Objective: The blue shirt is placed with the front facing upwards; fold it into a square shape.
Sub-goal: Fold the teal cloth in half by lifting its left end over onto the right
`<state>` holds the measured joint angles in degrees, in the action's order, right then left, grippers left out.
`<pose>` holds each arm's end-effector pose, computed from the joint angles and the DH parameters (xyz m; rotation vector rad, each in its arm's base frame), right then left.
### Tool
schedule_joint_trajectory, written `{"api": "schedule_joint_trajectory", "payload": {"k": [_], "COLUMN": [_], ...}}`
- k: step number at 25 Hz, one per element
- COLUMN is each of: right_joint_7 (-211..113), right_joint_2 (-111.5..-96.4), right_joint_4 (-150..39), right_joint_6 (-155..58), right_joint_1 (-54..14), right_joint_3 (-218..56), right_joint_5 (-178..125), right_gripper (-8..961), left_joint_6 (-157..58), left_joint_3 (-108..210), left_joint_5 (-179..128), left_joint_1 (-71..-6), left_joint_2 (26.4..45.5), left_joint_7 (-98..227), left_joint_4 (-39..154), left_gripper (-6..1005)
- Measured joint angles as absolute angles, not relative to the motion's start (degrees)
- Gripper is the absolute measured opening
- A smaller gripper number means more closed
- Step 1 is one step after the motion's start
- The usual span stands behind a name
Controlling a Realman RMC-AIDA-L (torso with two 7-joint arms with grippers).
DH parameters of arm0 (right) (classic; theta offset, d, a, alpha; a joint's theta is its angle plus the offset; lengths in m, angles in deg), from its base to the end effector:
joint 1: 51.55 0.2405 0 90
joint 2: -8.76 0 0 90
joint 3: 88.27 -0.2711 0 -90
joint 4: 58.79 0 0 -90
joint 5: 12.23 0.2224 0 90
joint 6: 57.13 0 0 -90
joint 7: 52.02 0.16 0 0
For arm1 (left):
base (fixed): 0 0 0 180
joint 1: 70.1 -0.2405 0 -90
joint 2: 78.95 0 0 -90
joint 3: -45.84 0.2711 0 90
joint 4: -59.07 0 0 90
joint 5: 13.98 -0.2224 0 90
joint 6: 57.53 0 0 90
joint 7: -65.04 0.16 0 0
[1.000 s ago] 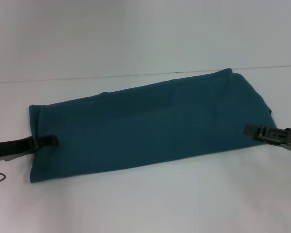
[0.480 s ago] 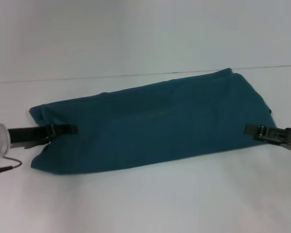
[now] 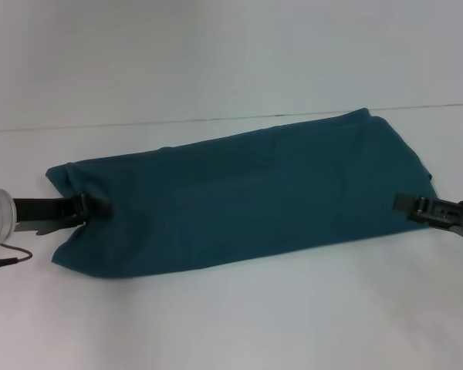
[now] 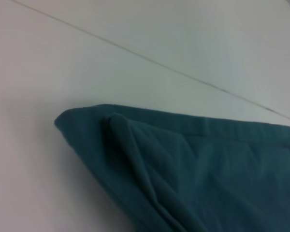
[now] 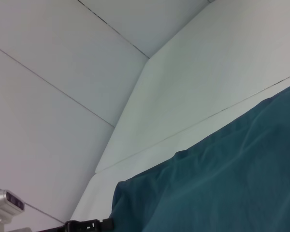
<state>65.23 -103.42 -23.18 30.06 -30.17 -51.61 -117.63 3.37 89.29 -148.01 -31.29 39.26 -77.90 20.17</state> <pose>0.3455 0.3318 0.0469 -2.1548 1.6154 0.9434 -0.2988 0.4336 -0.0156 -2.0032 -1.7000 -0.3670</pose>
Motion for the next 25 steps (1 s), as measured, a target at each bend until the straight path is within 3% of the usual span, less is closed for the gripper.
{"api": "schedule_joint_trajectory", "payload": {"k": [7, 12, 25], "right_joint_7": [65.2, 65.2, 65.8], "right_joint_2": [-103.39, -103.38, -103.19], "right_joint_4": [-23.2, -23.4, -24.0], "right_joint_6": [30.1, 30.1, 30.1], "right_joint_1": [-30.3, -30.3, -30.3], "right_joint_3": [-51.8, -52.0, -52.7], "right_joint_5": [-117.6, -117.7, -117.4], "right_gripper": [890, 889, 887], "left_joint_6": [3.5, 5.2, 0.2], "left_joint_3": [89.4, 88.9, 82.2], "left_joint_5": [-148.2, -147.5, -156.2], "left_joint_1": [-31.5, -31.7, -32.5], "left_joint_2": [39.48, 39.55, 37.54], "left_joint_7": [-77.7, -75.6, -78.7], "left_joint_4": [19.4, 18.3, 18.1], "left_gripper": [214, 98, 97]}}
